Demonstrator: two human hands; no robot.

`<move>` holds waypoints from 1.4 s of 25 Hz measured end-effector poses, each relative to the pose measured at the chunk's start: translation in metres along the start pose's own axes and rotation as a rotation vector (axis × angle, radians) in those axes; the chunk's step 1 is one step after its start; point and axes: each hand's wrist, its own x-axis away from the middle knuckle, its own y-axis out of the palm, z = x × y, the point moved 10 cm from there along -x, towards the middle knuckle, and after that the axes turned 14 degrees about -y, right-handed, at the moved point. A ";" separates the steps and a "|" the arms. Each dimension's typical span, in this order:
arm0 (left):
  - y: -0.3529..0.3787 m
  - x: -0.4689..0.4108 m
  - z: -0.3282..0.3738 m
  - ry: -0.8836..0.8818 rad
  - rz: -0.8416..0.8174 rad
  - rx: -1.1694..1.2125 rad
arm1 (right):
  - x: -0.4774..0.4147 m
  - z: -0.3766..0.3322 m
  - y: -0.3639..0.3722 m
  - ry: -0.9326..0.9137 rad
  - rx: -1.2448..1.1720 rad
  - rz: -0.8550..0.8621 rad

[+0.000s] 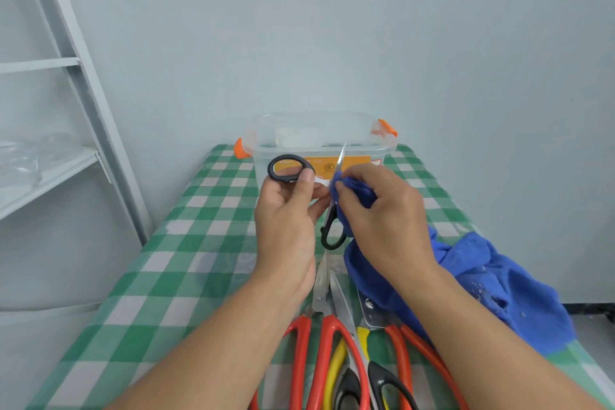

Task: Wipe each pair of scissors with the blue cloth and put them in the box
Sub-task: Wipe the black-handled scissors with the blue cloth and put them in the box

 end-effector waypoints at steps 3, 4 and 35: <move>0.004 0.002 0.001 -0.008 -0.004 0.011 | -0.002 0.005 -0.008 0.014 0.025 0.039; 0.003 0.002 0.001 -0.005 0.000 0.014 | -0.003 0.010 -0.012 0.032 0.033 0.054; -0.004 0.000 -0.003 -0.075 0.018 -0.009 | -0.003 0.025 -0.024 0.057 0.086 0.038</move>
